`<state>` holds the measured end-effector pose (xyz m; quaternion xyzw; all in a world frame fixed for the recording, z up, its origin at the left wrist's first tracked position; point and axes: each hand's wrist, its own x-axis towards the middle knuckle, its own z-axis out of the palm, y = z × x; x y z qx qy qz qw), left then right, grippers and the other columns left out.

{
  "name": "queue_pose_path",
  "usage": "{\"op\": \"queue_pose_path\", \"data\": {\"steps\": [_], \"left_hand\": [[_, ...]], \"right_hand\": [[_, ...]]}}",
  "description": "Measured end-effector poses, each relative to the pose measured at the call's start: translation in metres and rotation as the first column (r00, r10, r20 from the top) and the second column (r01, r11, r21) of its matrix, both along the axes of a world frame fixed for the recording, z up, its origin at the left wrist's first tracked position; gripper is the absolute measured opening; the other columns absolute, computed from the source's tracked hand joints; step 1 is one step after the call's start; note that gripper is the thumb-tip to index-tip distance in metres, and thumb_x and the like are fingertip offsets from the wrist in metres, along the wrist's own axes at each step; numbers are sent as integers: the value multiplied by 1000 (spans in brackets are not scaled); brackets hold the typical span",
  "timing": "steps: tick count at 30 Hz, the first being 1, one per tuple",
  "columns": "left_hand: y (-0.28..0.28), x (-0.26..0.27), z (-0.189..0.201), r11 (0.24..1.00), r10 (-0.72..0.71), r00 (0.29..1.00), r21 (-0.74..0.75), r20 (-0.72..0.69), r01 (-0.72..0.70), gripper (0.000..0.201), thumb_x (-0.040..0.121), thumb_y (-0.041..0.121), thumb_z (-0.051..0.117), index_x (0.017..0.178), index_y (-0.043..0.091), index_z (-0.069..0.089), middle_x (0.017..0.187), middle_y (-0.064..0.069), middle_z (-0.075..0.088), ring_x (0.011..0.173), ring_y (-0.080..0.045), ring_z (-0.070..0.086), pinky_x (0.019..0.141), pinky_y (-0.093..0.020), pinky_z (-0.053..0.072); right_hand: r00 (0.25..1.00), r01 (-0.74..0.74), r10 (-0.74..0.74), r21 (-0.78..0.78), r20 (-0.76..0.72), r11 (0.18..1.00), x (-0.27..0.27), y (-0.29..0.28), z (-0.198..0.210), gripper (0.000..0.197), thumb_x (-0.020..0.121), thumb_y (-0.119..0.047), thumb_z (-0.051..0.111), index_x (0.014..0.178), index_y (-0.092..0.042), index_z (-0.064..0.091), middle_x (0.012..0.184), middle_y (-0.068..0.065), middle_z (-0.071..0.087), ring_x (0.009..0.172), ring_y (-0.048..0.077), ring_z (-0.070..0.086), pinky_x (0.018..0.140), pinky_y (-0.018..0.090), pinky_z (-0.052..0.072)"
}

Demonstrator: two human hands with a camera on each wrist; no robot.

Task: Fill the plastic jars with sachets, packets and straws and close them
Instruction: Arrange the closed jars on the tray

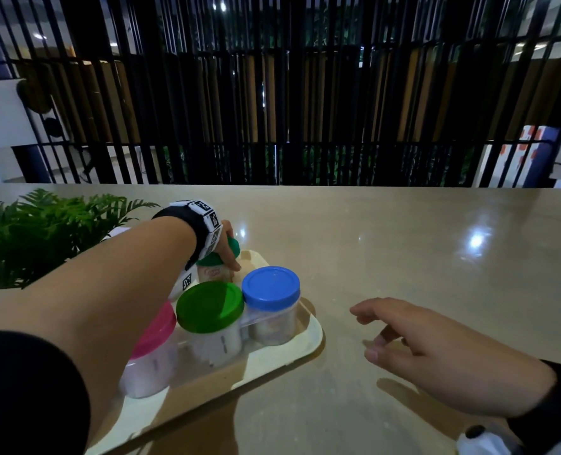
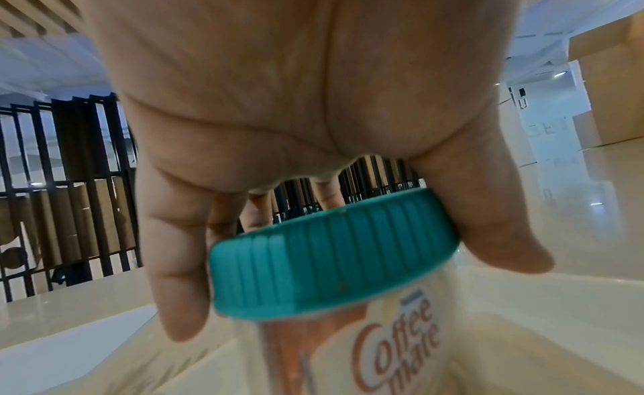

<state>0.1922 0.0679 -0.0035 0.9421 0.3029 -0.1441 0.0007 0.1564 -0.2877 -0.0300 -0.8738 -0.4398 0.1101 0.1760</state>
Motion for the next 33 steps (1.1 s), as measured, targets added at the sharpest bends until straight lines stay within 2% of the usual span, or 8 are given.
{"op": "queue_pose_path", "data": {"steps": [9,15,19,21,24,29,30,33], "left_hand": [[-12,-3,5,1000,-10,994,11,-105,11,98,65,57,81,141,11,41,133,-15,55,100,-27,55,68,-33,46],[-17,-6,16,993,13,990,-115,141,4,101,74,39,81,152,24,19,151,-15,34,128,-36,44,76,-39,45],[-27,-29,62,995,-63,968,-58,243,80,103,70,58,75,152,31,18,153,-11,35,131,-34,44,104,-47,41],[-34,-47,86,993,-95,950,-43,299,113,98,71,64,70,150,31,22,149,-10,40,122,-31,52,104,-46,43],[-50,-86,110,985,-125,907,-61,402,162,88,71,67,63,145,29,34,137,-7,51,104,-23,59,88,-36,52],[-75,-171,111,944,-42,808,-242,588,225,114,25,93,62,120,32,53,108,4,62,95,-12,62,70,-29,50],[-74,-186,106,940,5,782,-269,623,208,107,26,91,64,112,29,57,103,2,63,93,-14,62,69,-30,49],[-57,-223,84,914,217,681,-390,699,109,35,79,47,68,94,17,61,100,-13,65,93,-28,62,72,-35,47]], "right_hand": [[1000,-4,3,-6,-23,1000,1,0,0,42,92,-48,49,132,-47,35,126,-31,42,106,-8,52,88,16,46],[999,-6,4,-30,-54,1000,8,0,3,40,92,-47,51,130,-44,40,123,-28,48,105,-6,53,91,19,47],[996,11,-13,-31,-93,999,20,9,4,37,93,-42,54,129,-39,45,120,-20,53,103,-1,56,93,23,47],[995,25,-30,-61,-91,998,26,15,3,38,93,-42,54,130,-35,47,121,-16,54,102,2,57,92,23,47],[996,22,-34,-128,-88,992,32,26,3,37,95,-38,53,131,-29,49,116,-11,58,100,7,59,90,24,47],[999,-1,-6,-212,-32,977,31,41,5,38,98,-32,49,134,-22,49,124,-5,58,108,13,55,90,23,41],[1000,-7,1,-216,-26,976,30,44,4,38,98,-31,49,134,-21,49,126,-4,57,110,13,54,93,25,41],[1000,-15,13,-230,-8,973,28,50,1,38,98,-30,49,135,-21,48,131,-2,53,116,16,51,96,26,39]]}}
